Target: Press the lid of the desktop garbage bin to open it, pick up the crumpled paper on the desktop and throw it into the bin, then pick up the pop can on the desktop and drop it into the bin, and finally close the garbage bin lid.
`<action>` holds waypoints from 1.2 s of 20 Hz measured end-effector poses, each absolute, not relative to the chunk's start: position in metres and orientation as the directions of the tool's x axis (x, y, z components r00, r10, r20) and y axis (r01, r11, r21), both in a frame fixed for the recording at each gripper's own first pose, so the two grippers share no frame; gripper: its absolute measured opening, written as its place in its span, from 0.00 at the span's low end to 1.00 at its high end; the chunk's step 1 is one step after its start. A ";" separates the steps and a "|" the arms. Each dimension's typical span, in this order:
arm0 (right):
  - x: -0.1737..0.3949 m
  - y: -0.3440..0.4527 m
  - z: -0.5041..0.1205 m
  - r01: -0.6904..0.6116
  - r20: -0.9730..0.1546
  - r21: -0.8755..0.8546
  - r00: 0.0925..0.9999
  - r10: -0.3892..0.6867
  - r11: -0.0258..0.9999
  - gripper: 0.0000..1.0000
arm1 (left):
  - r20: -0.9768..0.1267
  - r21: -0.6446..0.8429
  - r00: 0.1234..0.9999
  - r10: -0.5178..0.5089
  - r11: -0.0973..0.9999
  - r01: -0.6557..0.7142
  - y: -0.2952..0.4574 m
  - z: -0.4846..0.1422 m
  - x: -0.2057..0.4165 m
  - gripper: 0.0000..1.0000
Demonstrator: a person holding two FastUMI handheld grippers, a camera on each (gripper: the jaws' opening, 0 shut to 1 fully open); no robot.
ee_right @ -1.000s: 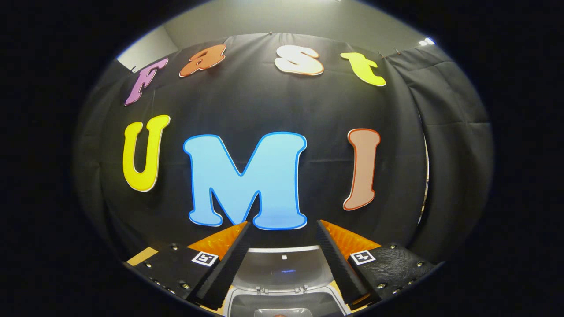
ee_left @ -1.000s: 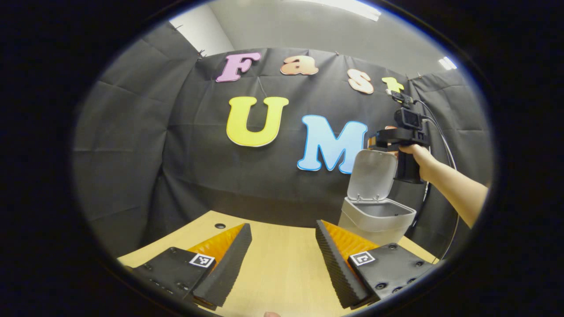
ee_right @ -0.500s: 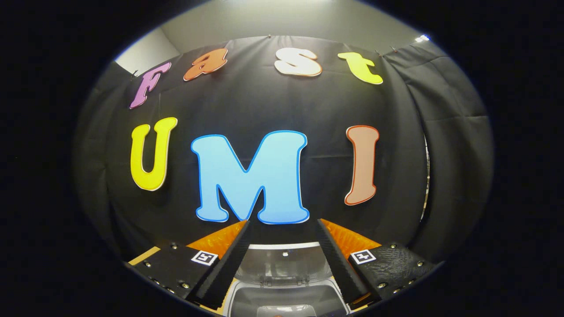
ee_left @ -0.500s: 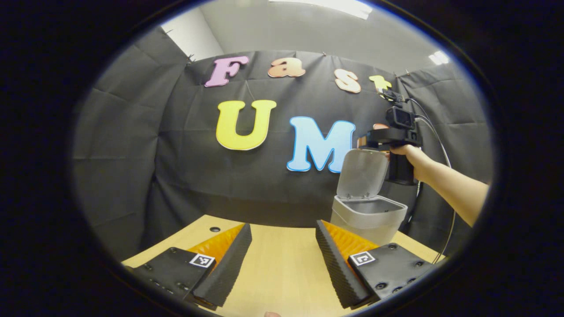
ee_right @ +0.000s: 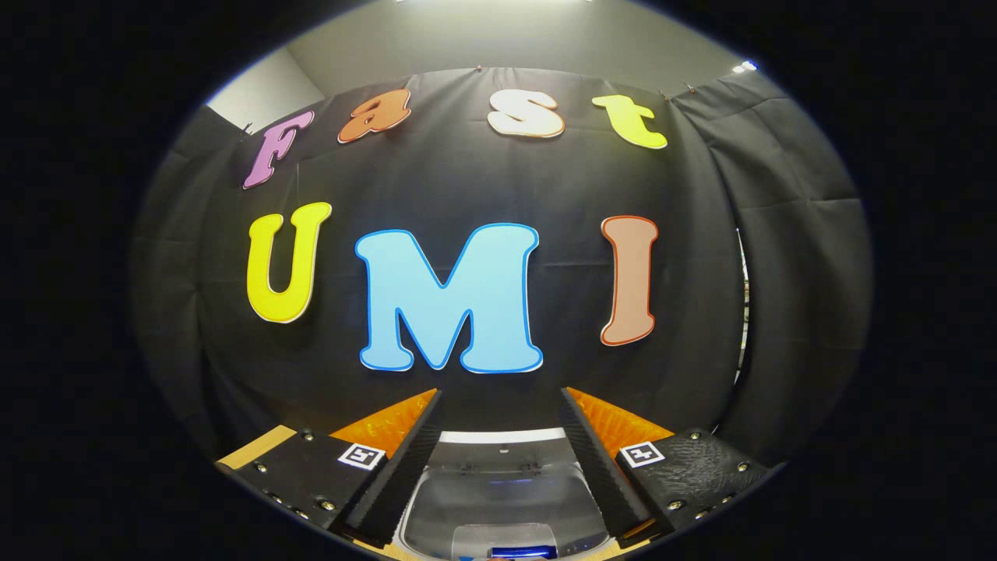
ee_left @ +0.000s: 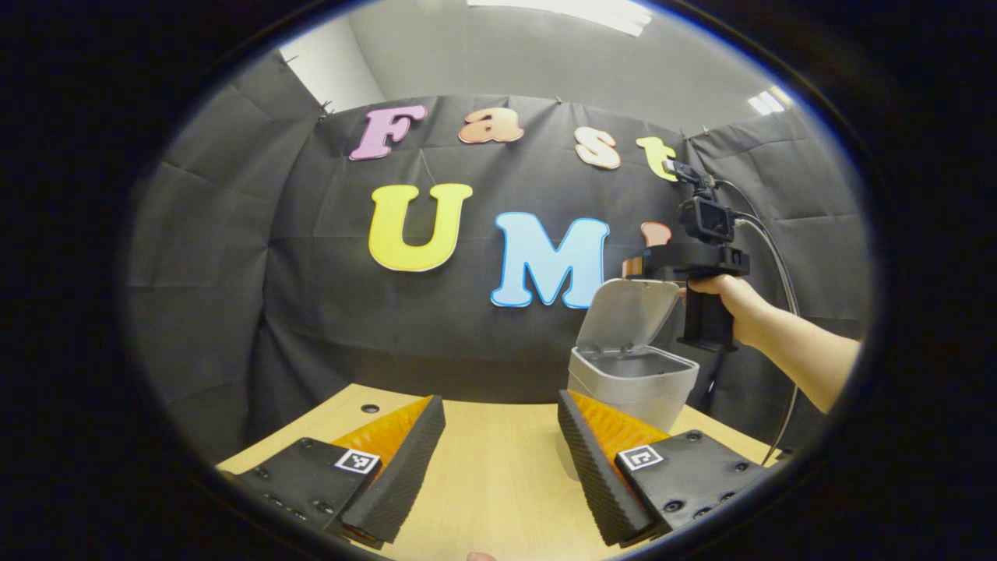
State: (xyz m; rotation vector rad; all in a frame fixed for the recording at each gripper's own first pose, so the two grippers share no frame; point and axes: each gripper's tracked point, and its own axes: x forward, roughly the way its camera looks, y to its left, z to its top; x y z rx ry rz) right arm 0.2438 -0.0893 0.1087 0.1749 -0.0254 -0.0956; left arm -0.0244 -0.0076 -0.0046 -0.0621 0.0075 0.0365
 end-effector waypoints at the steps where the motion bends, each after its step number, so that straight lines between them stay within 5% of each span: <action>1: 0.241 -0.089 0.107 0.095 0.014 0.177 0.995 -0.099 0.980 0.94 | -0.006 -0.058 0.999 0.039 0.998 -0.040 -0.007 -0.004 -0.027 0.95; 24: 0.210 -0.064 0.000 0.077 -0.162 0.167 0.986 -0.050 0.983 0.94 | -0.010 -0.047 0.999 0.049 0.998 -0.050 -0.006 -0.006 -0.040 0.96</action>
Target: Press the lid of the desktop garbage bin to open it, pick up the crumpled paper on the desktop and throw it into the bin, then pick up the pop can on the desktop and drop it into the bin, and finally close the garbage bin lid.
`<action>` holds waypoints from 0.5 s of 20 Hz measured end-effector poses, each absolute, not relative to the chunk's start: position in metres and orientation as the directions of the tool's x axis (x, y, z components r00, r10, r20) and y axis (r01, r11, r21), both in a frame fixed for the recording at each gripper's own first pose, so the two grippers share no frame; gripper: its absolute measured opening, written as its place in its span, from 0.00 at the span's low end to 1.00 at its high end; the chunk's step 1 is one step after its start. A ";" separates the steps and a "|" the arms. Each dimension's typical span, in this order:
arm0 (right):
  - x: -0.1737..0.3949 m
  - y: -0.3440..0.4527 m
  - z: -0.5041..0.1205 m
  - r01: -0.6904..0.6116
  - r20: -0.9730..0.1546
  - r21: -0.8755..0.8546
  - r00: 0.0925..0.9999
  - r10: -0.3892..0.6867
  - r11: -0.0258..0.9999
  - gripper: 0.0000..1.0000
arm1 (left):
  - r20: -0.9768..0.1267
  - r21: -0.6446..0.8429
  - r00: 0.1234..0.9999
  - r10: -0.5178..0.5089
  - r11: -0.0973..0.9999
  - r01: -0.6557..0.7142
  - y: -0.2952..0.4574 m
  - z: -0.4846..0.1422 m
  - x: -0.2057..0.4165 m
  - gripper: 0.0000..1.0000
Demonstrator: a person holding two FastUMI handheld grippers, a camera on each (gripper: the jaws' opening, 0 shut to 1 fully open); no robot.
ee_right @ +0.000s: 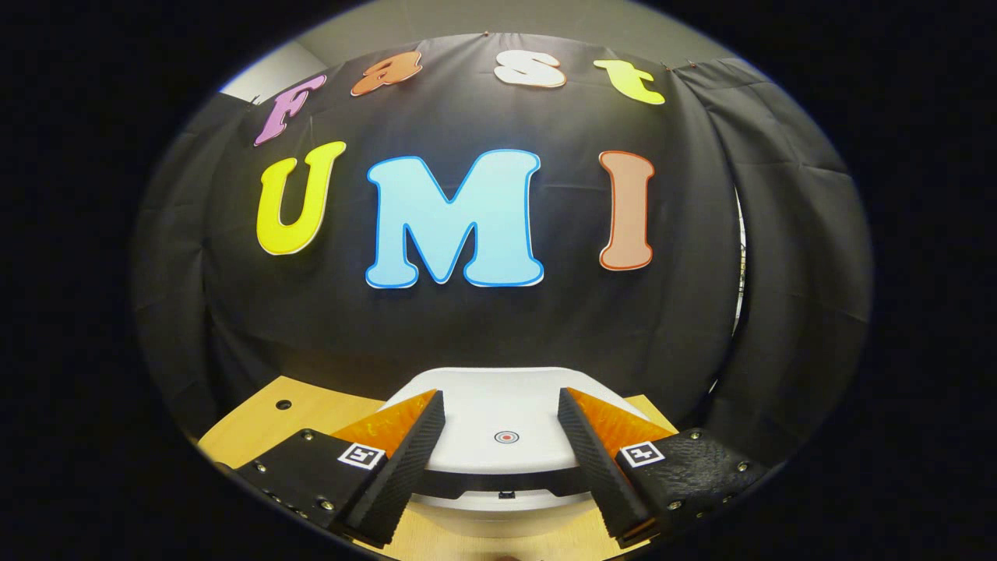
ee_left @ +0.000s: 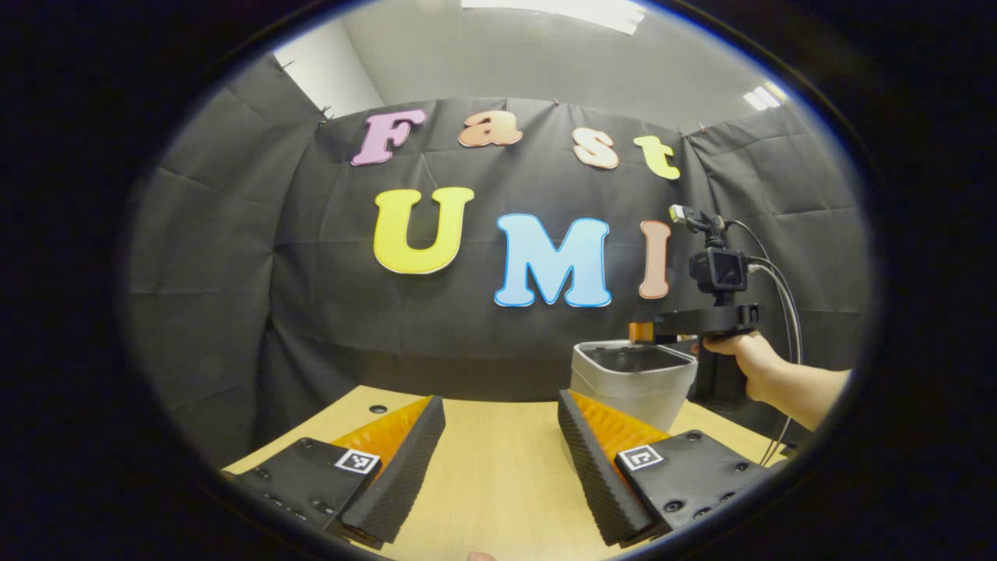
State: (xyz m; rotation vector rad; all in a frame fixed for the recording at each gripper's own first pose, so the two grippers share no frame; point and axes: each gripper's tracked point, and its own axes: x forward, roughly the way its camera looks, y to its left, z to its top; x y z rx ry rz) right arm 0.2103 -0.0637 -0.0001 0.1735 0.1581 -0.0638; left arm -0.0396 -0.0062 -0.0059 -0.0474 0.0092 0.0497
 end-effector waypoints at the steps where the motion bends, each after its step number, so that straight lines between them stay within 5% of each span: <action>1: 0.212 -0.063 -0.003 0.077 -0.161 0.173 0.986 -0.048 0.982 0.94 | -0.012 -0.047 0.999 0.052 0.997 -0.053 -0.005 -0.007 -0.039 0.96; 10: 0.239 -0.063 -0.017 0.058 -0.139 0.160 0.990 -0.035 0.985 0.94 | -0.016 -0.048 0.997 0.075 0.996 -0.076 -0.002 -0.009 -0.037 0.96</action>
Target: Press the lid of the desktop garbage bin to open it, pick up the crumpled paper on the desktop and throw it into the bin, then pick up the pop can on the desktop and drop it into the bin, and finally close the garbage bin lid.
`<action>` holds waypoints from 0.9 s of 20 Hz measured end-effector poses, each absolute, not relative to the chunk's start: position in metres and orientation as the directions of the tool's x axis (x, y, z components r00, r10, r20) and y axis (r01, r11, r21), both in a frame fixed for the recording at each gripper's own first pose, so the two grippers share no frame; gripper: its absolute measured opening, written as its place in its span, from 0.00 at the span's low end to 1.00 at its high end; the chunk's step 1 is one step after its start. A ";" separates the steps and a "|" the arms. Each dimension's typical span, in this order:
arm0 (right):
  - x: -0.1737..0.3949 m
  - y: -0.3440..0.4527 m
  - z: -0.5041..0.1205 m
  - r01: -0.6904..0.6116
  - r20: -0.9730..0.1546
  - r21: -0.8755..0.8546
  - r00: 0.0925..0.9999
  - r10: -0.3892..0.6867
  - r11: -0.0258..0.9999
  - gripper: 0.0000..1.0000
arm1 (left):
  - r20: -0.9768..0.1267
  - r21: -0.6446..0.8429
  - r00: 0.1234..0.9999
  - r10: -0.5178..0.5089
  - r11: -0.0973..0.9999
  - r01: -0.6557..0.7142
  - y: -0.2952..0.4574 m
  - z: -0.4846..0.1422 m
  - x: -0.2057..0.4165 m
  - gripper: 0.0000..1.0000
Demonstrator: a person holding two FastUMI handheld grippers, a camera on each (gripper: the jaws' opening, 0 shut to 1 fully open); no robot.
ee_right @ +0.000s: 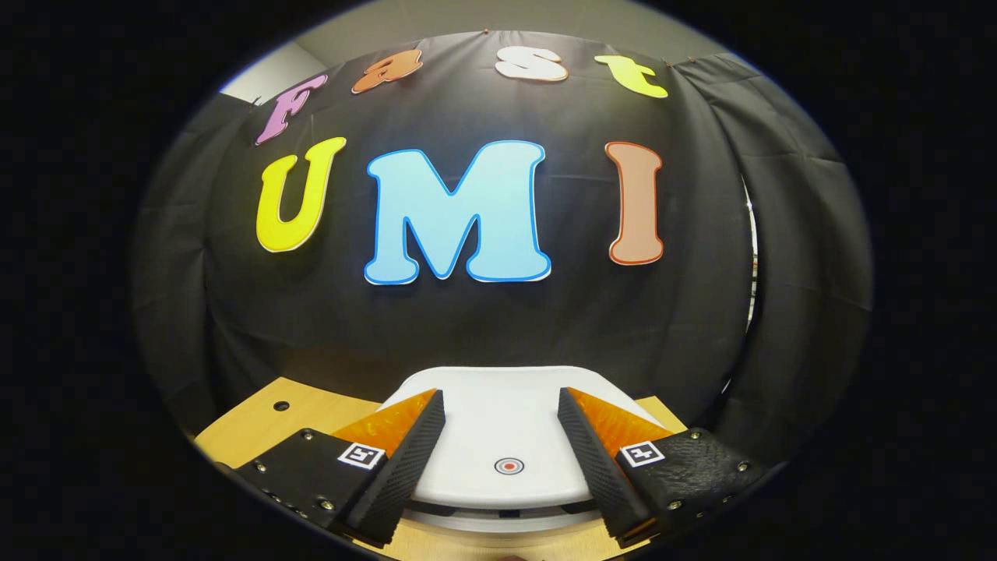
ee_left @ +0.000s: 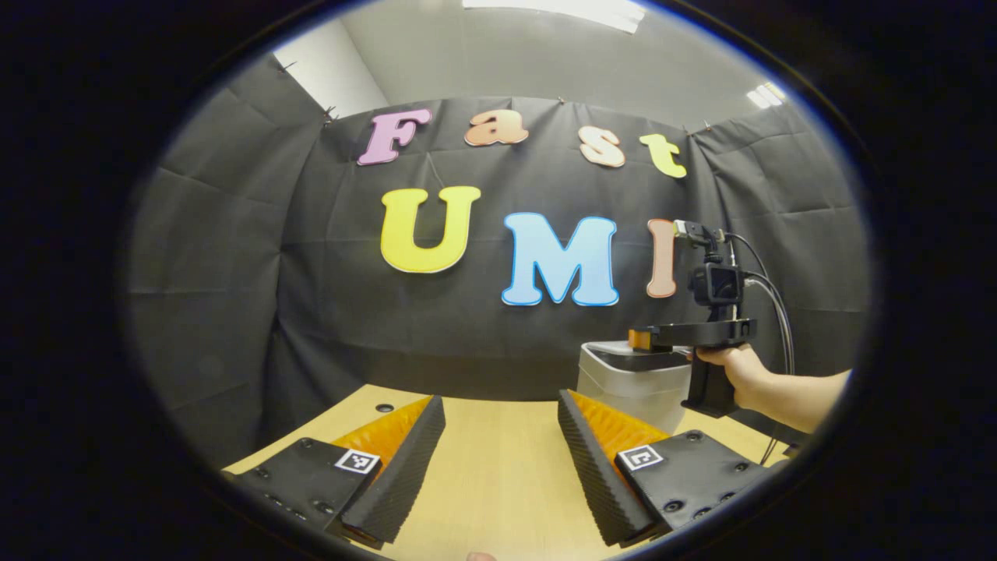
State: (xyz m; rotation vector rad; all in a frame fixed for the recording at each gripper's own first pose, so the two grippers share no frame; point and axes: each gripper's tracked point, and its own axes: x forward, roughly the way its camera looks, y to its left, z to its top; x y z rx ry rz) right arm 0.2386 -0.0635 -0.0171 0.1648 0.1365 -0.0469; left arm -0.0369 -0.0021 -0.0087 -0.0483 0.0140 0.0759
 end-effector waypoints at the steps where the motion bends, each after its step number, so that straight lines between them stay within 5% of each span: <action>1: 0.239 -0.061 -0.020 0.054 -0.134 0.150 0.990 -0.034 0.987 0.94 | -0.017 -0.047 0.997 0.078 0.996 -0.079 -0.002 -0.010 -0.037 0.95; 18: 0.245 -0.058 -0.035 0.017 -0.055 0.127 0.998 -0.010 0.992 0.95 | -0.030 -0.055 0.997 0.065 0.996 -0.066 -0.004 -0.018 -0.025 0.96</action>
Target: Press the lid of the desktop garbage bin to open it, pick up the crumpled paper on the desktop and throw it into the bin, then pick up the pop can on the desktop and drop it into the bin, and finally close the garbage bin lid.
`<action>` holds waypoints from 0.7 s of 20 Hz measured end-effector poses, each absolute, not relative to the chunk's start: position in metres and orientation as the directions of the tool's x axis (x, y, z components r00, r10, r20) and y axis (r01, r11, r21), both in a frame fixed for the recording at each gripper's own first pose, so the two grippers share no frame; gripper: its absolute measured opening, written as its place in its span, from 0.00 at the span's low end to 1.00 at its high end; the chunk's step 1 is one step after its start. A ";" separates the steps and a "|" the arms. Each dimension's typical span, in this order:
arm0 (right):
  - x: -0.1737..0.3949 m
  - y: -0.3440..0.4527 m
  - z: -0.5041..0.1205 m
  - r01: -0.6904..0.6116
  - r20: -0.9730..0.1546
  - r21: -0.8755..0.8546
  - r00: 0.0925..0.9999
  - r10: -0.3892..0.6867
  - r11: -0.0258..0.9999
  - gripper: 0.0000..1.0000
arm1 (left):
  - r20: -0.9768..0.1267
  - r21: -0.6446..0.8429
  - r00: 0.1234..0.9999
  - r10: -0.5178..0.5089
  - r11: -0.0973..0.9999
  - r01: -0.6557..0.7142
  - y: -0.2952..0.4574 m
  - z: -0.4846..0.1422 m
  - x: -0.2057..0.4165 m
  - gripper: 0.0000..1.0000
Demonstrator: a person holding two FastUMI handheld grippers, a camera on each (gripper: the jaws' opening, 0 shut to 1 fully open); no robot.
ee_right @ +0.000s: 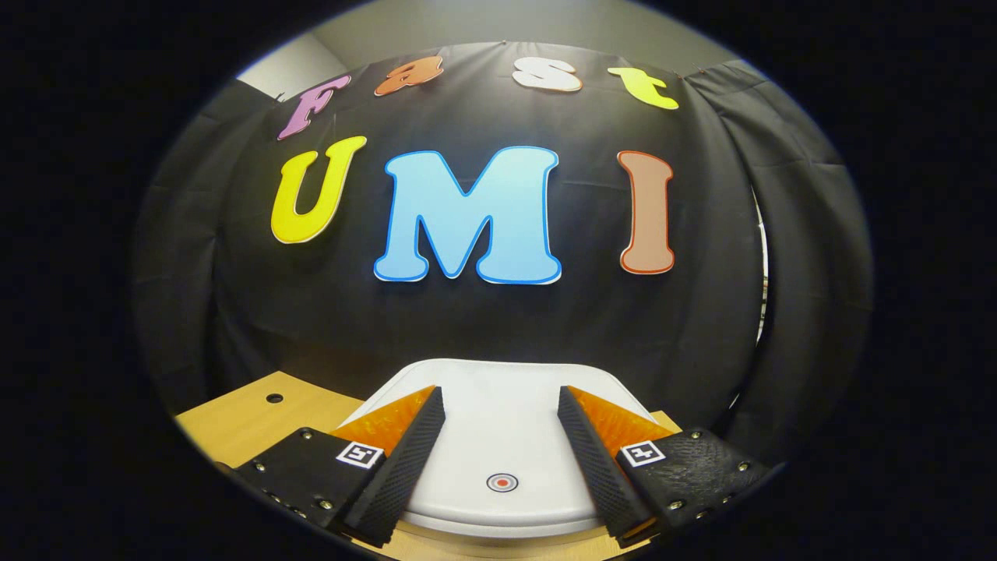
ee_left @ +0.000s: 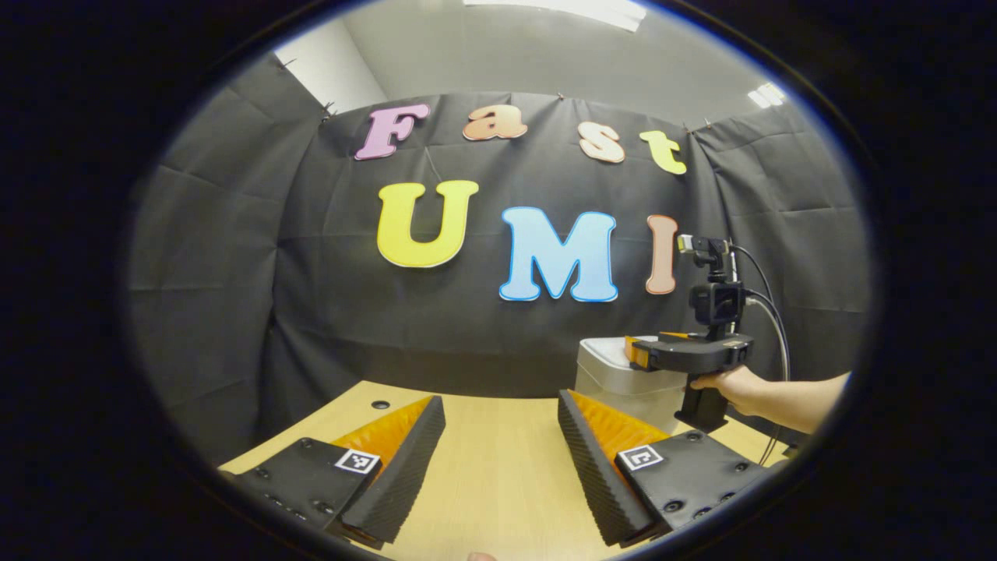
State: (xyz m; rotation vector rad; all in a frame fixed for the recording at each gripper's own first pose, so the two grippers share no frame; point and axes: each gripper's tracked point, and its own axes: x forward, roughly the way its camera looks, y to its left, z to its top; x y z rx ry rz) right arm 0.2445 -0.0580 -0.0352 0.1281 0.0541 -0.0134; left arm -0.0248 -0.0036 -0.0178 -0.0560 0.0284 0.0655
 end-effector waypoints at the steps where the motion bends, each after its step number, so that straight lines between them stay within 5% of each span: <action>1: 0.245 -0.057 -0.037 0.019 -0.064 0.127 0.998 -0.011 0.992 0.95 | -0.032 -0.058 0.997 0.065 0.996 -0.067 -0.003 -0.019 -0.025 0.96; 14: 0.246 -0.060 -0.034 0.050 -0.017 0.143 0.999 -0.049 0.988 0.95 | 0.024 -0.057 0.994 0.107 0.993 -0.106 -0.001 0.002 -0.051 0.95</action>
